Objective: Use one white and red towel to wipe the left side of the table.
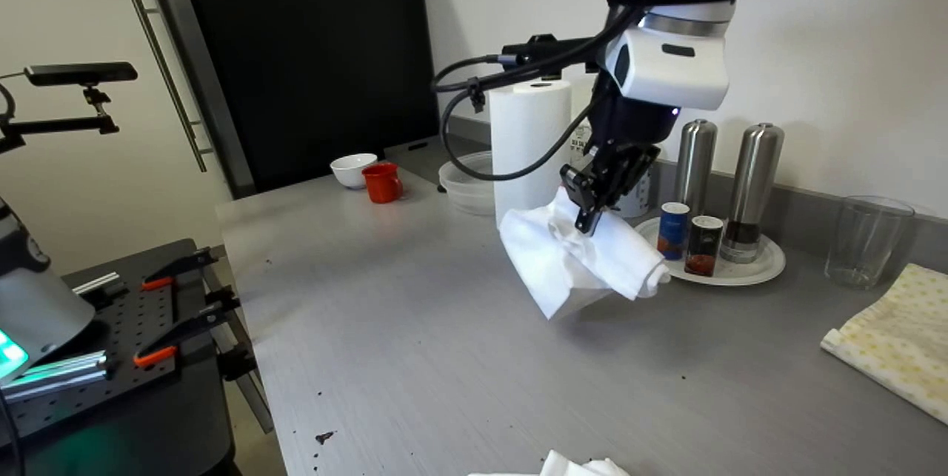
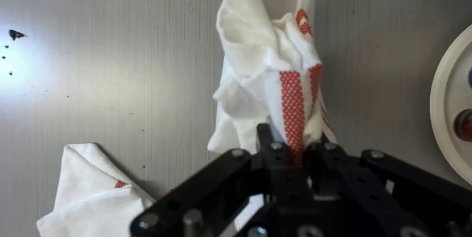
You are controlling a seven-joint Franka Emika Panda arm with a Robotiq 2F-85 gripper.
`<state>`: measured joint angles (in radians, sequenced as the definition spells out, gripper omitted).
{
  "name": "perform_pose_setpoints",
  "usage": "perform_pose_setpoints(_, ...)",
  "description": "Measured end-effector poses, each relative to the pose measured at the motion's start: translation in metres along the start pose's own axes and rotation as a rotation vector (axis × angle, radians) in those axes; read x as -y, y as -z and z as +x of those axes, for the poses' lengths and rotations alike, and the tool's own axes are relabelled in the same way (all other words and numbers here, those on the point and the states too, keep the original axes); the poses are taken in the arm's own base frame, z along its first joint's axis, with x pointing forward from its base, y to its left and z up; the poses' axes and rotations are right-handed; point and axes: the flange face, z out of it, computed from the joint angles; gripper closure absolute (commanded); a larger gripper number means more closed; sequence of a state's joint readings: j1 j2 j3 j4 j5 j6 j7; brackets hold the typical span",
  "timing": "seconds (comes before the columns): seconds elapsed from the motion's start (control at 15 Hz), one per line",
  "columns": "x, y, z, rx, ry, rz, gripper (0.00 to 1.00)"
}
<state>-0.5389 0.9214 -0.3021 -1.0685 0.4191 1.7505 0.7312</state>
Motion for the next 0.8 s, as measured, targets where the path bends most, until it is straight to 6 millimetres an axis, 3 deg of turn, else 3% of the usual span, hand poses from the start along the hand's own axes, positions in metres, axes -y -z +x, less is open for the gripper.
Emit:
perform_pose_setpoints(0.33, 0.004, -0.019, 0.023, 0.028, -0.053, -0.033, 0.97)
perform_pose_setpoints(0.4, 0.005, -0.021, 0.025, 0.032, -0.061, -0.036, 0.92)
perform_pose_setpoints(0.47, 0.005, -0.022, 0.027, 0.035, -0.065, -0.037, 0.62)
perform_pose_setpoints(0.53, 0.006, -0.022, 0.029, 0.036, -0.070, -0.037, 0.61)
perform_pose_setpoints(0.8, 0.009, -0.017, 0.031, 0.048, -0.079, -0.019, 0.33)
